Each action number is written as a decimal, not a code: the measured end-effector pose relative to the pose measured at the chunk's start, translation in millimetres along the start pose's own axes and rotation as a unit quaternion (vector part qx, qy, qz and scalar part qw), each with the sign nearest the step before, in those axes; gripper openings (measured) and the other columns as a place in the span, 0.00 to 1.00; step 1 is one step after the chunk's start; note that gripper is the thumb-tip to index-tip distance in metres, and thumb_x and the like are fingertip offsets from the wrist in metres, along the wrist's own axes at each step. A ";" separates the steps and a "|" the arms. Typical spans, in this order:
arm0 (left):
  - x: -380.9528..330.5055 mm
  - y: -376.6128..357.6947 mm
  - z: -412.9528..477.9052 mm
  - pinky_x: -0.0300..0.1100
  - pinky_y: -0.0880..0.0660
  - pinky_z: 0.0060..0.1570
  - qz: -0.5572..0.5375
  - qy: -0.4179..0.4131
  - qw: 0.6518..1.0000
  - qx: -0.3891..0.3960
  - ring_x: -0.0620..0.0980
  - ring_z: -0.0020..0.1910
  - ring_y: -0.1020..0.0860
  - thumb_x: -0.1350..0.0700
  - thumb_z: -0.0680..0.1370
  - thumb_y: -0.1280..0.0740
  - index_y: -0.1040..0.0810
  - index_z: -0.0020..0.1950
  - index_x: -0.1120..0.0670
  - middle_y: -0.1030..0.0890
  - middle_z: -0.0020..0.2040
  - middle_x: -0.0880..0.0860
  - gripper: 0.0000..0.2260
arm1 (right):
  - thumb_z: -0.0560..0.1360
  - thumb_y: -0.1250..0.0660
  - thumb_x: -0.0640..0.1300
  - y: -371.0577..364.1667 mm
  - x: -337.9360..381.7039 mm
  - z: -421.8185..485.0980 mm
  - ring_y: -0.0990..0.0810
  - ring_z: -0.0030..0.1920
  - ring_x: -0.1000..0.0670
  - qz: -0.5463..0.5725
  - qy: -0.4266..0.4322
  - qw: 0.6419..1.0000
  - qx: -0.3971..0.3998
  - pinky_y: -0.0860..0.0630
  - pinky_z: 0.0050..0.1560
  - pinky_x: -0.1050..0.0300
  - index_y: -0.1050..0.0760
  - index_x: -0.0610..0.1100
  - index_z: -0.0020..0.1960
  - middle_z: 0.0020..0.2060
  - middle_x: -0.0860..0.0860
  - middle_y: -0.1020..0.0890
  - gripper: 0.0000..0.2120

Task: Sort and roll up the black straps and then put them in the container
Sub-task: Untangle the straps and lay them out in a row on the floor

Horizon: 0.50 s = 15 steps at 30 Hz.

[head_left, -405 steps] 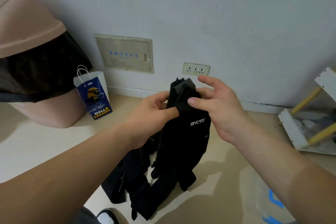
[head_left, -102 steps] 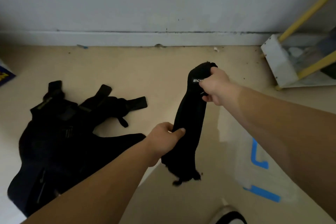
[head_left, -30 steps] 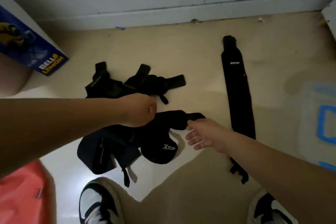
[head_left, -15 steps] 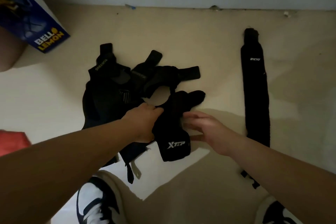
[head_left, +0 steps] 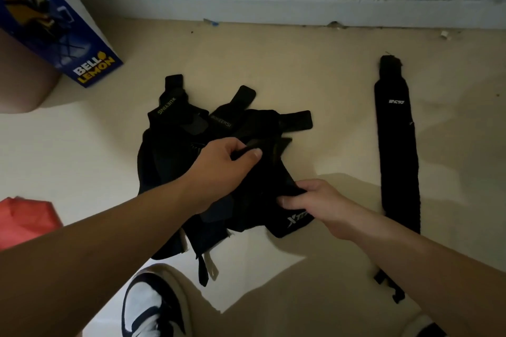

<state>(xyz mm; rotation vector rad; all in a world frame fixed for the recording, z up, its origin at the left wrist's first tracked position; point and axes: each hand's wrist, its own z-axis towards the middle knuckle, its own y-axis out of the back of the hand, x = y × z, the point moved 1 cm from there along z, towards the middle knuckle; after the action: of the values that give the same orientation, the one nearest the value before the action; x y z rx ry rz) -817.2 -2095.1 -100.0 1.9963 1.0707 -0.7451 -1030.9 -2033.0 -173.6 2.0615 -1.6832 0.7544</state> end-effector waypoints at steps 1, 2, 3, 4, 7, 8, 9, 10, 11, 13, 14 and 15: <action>-0.5 3.0 -1.1 0.32 0.21 0.38 -0.032 0.018 0.999 0.026 0.40 0.39 0.15 0.48 0.80 0.26 0.16 0.53 0.54 0.14 0.42 0.51 0.10 | 0.74 0.20 0.39 2.9 4.4 -2.8 0.11 0.53 0.44 0.025 0.007 1.000 0.012 0.17 0.56 0.51 0.14 0.43 0.59 0.50 0.46 0.10 0.14; -0.3 6.9 -1.7 0.34 0.19 0.42 -0.053 0.034 0.997 0.052 0.42 0.44 0.13 0.48 0.78 0.24 0.15 0.55 0.52 0.12 0.45 0.50 0.10 | 0.72 0.20 0.39 6.4 9.7 -5.8 0.11 0.55 0.41 0.050 0.018 0.998 0.028 0.18 0.60 0.47 0.14 0.41 0.60 0.52 0.43 0.10 0.16; 1.0 10.4 -1.2 0.37 0.17 0.45 -0.062 0.045 0.994 0.078 0.44 0.47 0.13 0.49 0.77 0.23 0.15 0.57 0.50 0.12 0.48 0.49 0.10 | 0.71 0.21 0.40 10.9 15.1 -8.2 0.12 0.56 0.40 0.078 0.031 0.996 0.044 0.19 0.62 0.45 0.15 0.39 0.61 0.54 0.41 0.11 0.19; 2.2 12.4 -0.7 0.39 0.17 0.49 -0.057 0.051 0.992 0.101 0.45 0.49 0.13 0.50 0.78 0.23 0.14 0.58 0.48 0.11 0.49 0.48 0.10 | 0.70 0.24 0.40 15.2 21.4 -11.7 0.12 0.56 0.40 0.111 0.044 0.991 0.055 0.19 0.60 0.45 0.16 0.38 0.61 0.53 0.41 0.12 0.19; 3.8 10.6 -1.6 0.40 0.17 0.50 -0.048 0.045 0.990 0.127 0.46 0.51 0.13 0.51 0.81 0.27 0.15 0.60 0.47 0.12 0.51 0.49 0.08 | 0.70 0.29 0.41 26.7 38.0 -19.0 0.14 0.43 0.46 0.229 0.075 0.969 0.048 0.19 0.48 0.50 0.17 0.41 0.53 0.44 0.45 0.14 0.12; 3.7 9.2 -1.9 0.38 0.17 0.47 -0.061 0.044 0.991 0.114 0.47 0.50 0.12 0.51 0.81 0.28 0.15 0.59 0.47 0.12 0.50 0.49 0.07 | 0.70 0.30 0.41 29.5 41.7 -20.3 0.15 0.42 0.46 0.256 0.080 0.963 0.037 0.19 0.48 0.50 0.17 0.41 0.53 0.42 0.45 0.15 0.12; 3.3 8.1 -1.5 0.37 0.18 0.45 -0.069 0.047 0.992 0.094 0.48 0.49 0.12 0.52 0.82 0.28 0.15 0.58 0.48 0.12 0.49 0.49 0.06 | 0.71 0.29 0.42 31.7 43.8 -20.1 0.15 0.44 0.45 0.271 0.084 0.959 0.028 0.19 0.51 0.48 0.17 0.41 0.55 0.44 0.45 0.14 0.13; 3.2 8.1 -0.8 0.36 0.18 0.43 -0.061 0.049 0.994 0.077 0.48 0.48 0.13 0.52 0.82 0.28 0.16 0.57 0.48 0.12 0.48 0.50 0.05 | 0.73 0.29 0.42 32.8 44.9 -19.5 0.15 0.46 0.44 0.279 0.083 0.956 0.018 0.19 0.55 0.46 0.17 0.40 0.58 0.46 0.44 0.14 0.15; 3.4 8.0 -0.1 0.34 0.19 0.40 -0.035 0.049 0.996 0.068 0.47 0.47 0.13 0.53 0.82 0.28 0.16 0.56 0.49 0.13 0.47 0.50 0.04 | 0.75 0.30 0.43 33.3 43.7 -17.1 0.13 0.50 0.44 0.285 0.081 0.955 0.005 0.19 0.59 0.44 0.17 0.41 0.62 0.49 0.44 0.13 0.16; 5.4 8.3 -0.2 0.31 0.22 0.35 0.044 0.046 0.996 0.066 0.44 0.40 0.15 0.56 0.81 0.28 0.18 0.52 0.51 0.15 0.44 0.50 0.02 | 0.81 0.31 0.45 31.6 40.0 -12.8 0.13 0.58 0.44 0.287 0.071 0.955 -0.031 0.19 0.64 0.41 0.18 0.43 0.66 0.57 0.45 0.12 0.15; 8.0 7.5 -0.4 0.31 0.24 0.32 0.076 0.043 0.994 0.065 0.42 0.36 0.17 0.58 0.80 0.28 0.20 0.48 0.52 0.17 0.41 0.50 0.03 | 0.83 0.32 0.46 30.2 38.0 -11.3 0.13 0.60 0.44 0.277 0.066 0.957 -0.049 0.19 0.64 0.42 0.19 0.45 0.67 0.59 0.46 0.12 0.14; 12.1 6.7 0.3 0.31 0.25 0.30 0.095 0.043 0.993 0.057 0.42 0.32 0.20 0.59 0.79 0.28 0.22 0.46 0.54 0.19 0.38 0.50 0.05 | 0.84 0.33 0.48 29.0 35.6 -9.8 0.13 0.60 0.45 0.263 0.063 0.961 -0.063 0.19 0.63 0.42 0.19 0.47 0.67 0.60 0.46 0.12 0.13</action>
<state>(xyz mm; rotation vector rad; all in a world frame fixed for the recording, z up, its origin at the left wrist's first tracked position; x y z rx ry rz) -805.6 -2092.6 -107.1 2.2098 0.8875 -0.6370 -1055.8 -2061.0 -145.4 1.4508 -2.1667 0.8841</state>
